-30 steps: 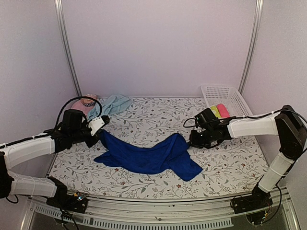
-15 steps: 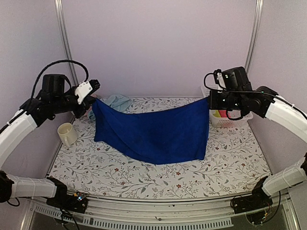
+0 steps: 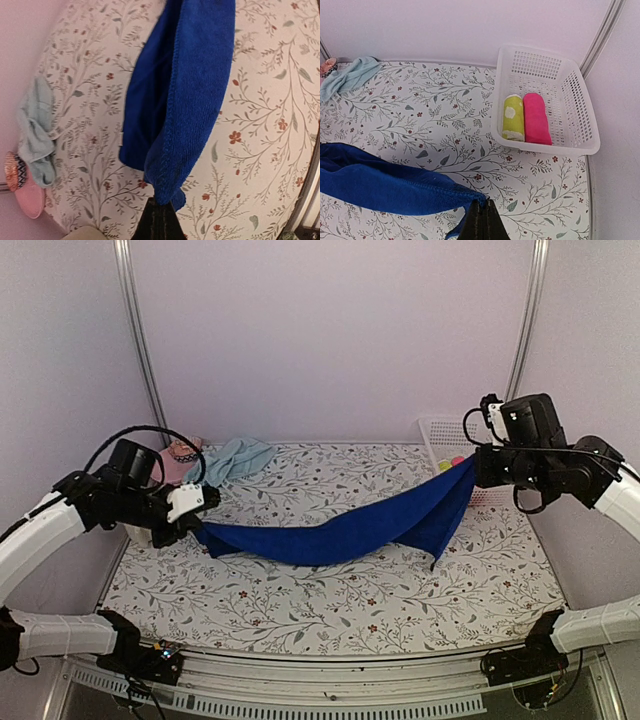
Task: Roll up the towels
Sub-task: Place the towel at the center of the board, then pick up the towel from the center of the board, then flatten out the towel at the center of the board, then fold the towel at the center of the board.
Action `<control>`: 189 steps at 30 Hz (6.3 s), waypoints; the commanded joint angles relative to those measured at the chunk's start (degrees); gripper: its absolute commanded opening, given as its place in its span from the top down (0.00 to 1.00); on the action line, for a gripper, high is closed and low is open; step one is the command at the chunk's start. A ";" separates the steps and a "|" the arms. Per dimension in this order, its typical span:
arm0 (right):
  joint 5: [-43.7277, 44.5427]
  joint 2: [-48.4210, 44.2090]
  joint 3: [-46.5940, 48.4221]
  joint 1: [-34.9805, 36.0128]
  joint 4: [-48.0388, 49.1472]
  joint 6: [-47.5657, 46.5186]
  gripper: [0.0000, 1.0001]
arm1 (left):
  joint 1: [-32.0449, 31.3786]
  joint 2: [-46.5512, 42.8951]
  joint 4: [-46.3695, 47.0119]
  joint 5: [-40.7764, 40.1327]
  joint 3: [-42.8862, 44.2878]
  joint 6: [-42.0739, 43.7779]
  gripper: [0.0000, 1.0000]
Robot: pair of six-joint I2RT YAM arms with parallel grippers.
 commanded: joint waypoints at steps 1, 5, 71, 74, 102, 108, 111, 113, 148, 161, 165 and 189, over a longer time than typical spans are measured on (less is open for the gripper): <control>2.83 2.73 -4.03 0.39 -0.54 -0.05 0.99 | -7.14 6.23 2.04 2.29 -6.11 -1.35 1.00; 3.07 5.42 -5.80 0.43 1.48 0.74 0.99 | -12.87 14.08 8.18 1.61 -6.50 -4.33 1.00; 1.35 9.35 -11.27 0.45 10.08 2.35 0.99 | -2.86 14.34 14.05 12.65 -18.17 -6.05 0.08; 1.21 9.50 -11.35 0.53 10.14 2.44 0.99 | -3.94 15.44 15.55 13.28 -18.30 -6.99 0.11; 1.73 7.34 -13.92 0.44 10.41 1.78 0.98 | -8.17 21.21 17.43 14.50 -15.11 -10.32 0.86; -2.83 4.57 -13.22 0.43 10.51 -1.44 0.98 | -7.39 15.79 17.11 4.08 -13.14 -13.20 1.00; -9.64 1.30 -12.04 0.47 10.34 -5.48 0.99 | -5.22 11.08 16.47 -3.37 -10.34 -13.26 1.00; -13.51 -1.22 -11.39 0.46 10.11 -8.77 0.99 | -3.24 7.87 16.18 -7.61 -8.35 -12.75 1.00; -6.61 4.67 -8.35 -3.84 19.10 -26.73 0.99 | 3.95 1.03 18.99 -24.65 -5.30 -3.55 1.00; -10.78 35.15 -3.94 -15.79 39.48 -33.16 0.99 | 11.97 38.21 42.57 -30.88 1.41 -0.76 1.00; -13.66 36.59 -4.24 -16.25 41.58 -37.16 0.99 | 13.26 40.99 46.84 -30.66 1.41 0.87 1.00; -20.89 44.83 2.52 -17.50 44.36 -40.45 0.99 | 20.67 45.14 59.55 -26.66 -0.06 10.19 1.00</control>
